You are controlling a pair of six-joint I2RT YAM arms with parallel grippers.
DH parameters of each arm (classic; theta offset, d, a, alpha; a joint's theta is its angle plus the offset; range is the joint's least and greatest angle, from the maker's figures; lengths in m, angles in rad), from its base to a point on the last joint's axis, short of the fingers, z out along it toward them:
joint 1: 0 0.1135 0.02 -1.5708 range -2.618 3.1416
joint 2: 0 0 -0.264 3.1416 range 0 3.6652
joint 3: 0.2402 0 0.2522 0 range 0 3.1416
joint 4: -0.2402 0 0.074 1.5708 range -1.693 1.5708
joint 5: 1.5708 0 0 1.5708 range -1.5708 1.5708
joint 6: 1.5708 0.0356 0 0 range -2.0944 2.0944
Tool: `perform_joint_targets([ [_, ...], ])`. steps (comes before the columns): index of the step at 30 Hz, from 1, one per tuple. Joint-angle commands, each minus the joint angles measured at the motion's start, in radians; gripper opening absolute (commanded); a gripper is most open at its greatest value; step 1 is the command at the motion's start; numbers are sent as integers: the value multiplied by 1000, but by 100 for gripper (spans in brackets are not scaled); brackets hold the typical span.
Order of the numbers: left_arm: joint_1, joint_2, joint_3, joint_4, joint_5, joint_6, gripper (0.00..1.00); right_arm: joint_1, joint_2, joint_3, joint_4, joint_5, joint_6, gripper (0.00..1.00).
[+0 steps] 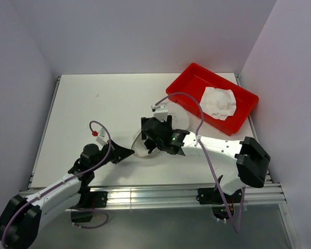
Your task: Place the bra in the laundry bag and zip it closed
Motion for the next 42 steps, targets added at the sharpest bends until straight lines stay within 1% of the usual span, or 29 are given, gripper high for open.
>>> perform_joint_targets([
  [1, 47, 5, -7, 101, 89, -3, 0, -5, -52, 96, -133, -191, -122, 88],
  [3, 62, -19, 1, 67, 88, 14, 0, -7, -105, 93, -145, -259, -146, 88],
  [4, 68, -29, 6, 50, 83, 22, 0, -15, -163, 90, -148, -282, -157, 89],
  [6, 90, -55, 16, 15, 89, 38, 0, -34, -230, 60, -145, -307, -160, 89],
  [7, 103, -62, 18, 8, 95, 40, 0, -85, -301, 38, -131, -323, -157, 89],
  [9, 116, -70, 21, 4, 106, 45, 0, -181, -364, -58, -67, -386, -125, 90],
  [10, 122, -72, 22, 2, 114, 46, 0, -244, -419, -100, -38, -484, -104, 89],
  [11, 128, -69, 24, -1, 121, 51, 0, -359, -444, -191, -3, -524, -46, 89],
  [12, 131, -68, 24, -2, 123, 54, 0, -407, -468, -238, 83, -550, -10, 89],
  [13, 133, -67, 22, -2, 125, 54, 0, -444, -497, -281, 120, -604, 19, 89],
  [14, 137, -62, 22, 1, 132, 55, 0, -487, -502, -342, 149, -610, 85, 89],
  [16, 137, -53, 22, 11, 140, 52, 0, -499, -492, -382, 211, -571, 152, 88],
  [17, 137, -50, 21, 27, 149, 49, 0, -501, -489, -423, 243, -567, 227, 89],
  [18, 139, -47, 22, 31, 154, 46, 0, -499, -481, -446, 319, -557, 267, 89],
  [19, 137, -45, 22, 33, 155, 46, 0, -501, -475, -474, 352, -538, 309, 89],
  [20, 137, -49, 24, 31, 157, 46, 0, -504, -469, -520, 387, -522, 393, 89],
  [21, 137, -50, 26, 31, 158, 48, 0, -505, -461, -539, 463, -515, 427, 89],
  [22, 137, -53, 27, 33, 158, 48, 0, -506, -429, -552, 493, -514, 452, 88],
  [23, 137, -53, 32, 34, 158, 48, 0, -507, -407, -556, 507, -517, 502, 89],
  [28, 139, -52, 44, 33, 168, 54, 0, -518, -240, -556, 649, -488, 603, 90],
  [32, 137, -38, 52, 34, 172, 57, 0, -527, -92, -465, 697, -497, 634, 90],
  [34, 139, -35, 58, 30, 169, 58, 0, -529, -12, -442, 717, -514, 657, 87],
  [35, 139, -35, 62, 25, 166, 63, 0, -529, 4, -439, 734, -503, 670, 72],
  [36, 139, -32, 67, 27, 161, 65, 0, -529, 21, -439, 776, -494, 676, 50],
  [37, 140, -32, 84, 28, 155, 65, 0, -529, 18, -442, 804, -474, 659, 30],
  [38, 142, -29, 99, 15, 146, 69, 0, -522, 10, -444, 835, -457, 633, 7],
  [39, 146, -27, 119, -2, 140, 74, 0, -516, -16, -434, 862, -440, 598, 0],
  [41, 172, -24, 196, -39, 129, 84, 0, -484, -63, -373, 849, -417, 449, 0],
  [42, 186, -22, 225, -51, 131, 88, 0, -460, -133, -349, 809, -385, 373, 0],
])
